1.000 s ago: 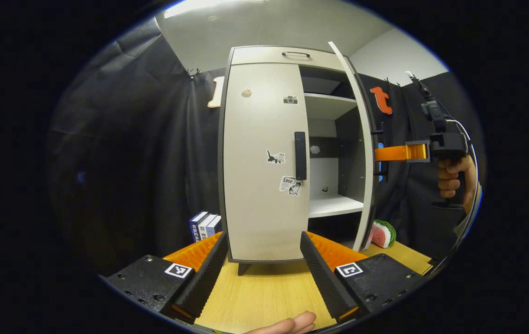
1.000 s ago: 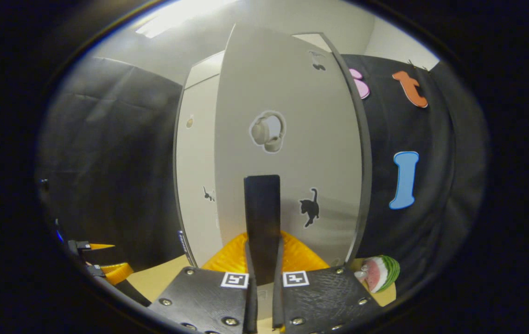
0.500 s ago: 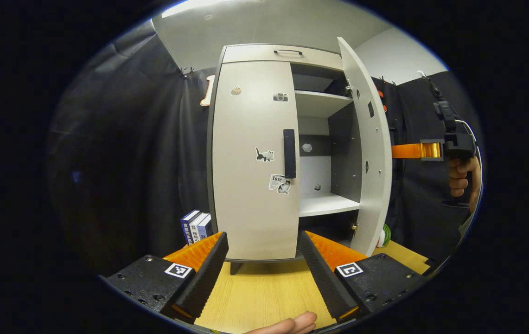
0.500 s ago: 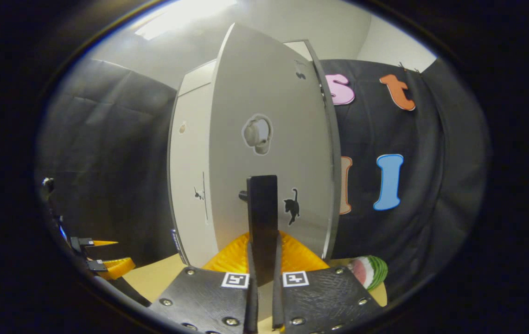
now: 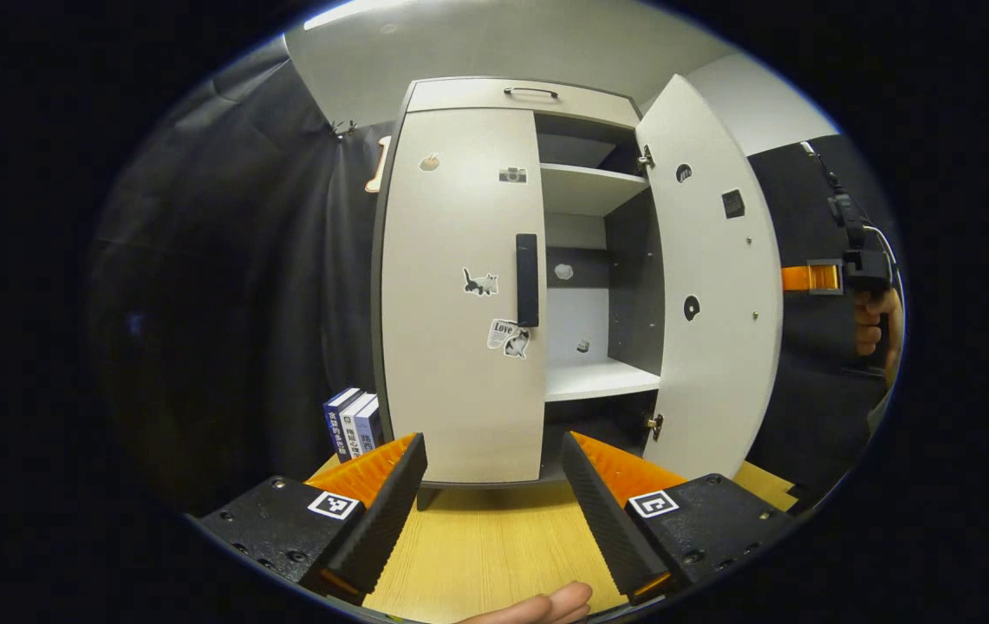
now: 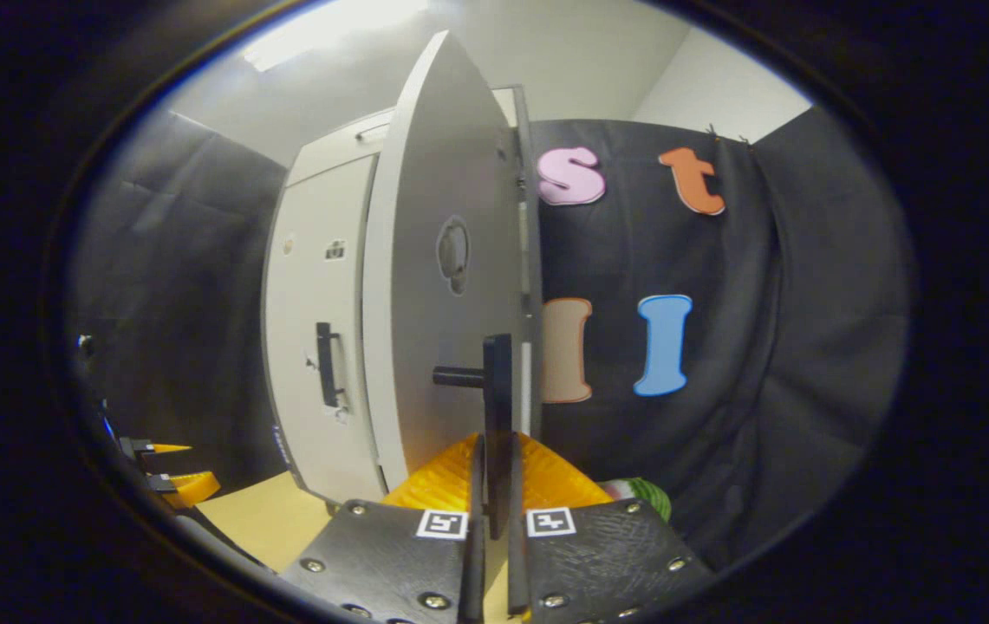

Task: Open the right door of the double-door shoe cabinet with the right hand, and open the left door with the left hand.

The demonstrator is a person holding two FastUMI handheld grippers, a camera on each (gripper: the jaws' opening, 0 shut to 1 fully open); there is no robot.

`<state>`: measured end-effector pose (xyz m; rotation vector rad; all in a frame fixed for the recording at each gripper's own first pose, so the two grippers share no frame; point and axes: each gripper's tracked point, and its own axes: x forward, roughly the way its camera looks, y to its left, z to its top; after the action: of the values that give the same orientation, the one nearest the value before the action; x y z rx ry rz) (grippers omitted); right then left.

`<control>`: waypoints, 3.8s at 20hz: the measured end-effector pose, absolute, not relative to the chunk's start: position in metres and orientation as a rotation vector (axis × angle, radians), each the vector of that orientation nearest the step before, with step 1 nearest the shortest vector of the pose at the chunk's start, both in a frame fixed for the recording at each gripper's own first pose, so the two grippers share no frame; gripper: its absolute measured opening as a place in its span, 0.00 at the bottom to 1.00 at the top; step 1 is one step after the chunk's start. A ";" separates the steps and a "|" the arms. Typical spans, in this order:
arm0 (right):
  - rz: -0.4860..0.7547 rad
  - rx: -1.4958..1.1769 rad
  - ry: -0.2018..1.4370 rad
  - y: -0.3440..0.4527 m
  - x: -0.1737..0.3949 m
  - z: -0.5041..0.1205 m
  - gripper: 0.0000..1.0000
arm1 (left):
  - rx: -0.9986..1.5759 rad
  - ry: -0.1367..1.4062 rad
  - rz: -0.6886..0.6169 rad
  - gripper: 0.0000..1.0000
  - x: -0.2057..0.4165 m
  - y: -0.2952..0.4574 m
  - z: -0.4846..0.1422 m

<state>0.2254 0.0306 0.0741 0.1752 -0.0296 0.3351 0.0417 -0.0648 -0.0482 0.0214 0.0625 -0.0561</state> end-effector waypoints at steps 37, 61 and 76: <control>0.155 0.174 -0.078 0.029 0.072 0.020 0.78 | -0.009 0.002 -0.060 0.97 0.129 -0.048 0.026; 0.221 0.234 -0.106 0.073 0.026 0.010 0.78 | -0.019 0.010 -0.103 0.69 0.316 -0.108 0.067; 0.223 0.245 -0.202 0.074 0.012 0.017 0.79 | 0.001 0.046 -0.110 0.26 0.285 -0.107 0.064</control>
<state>0.0119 0.0743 0.0174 0.2453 -0.2017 0.2227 0.2853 -0.1067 0.0636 0.0005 0.0456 -0.1096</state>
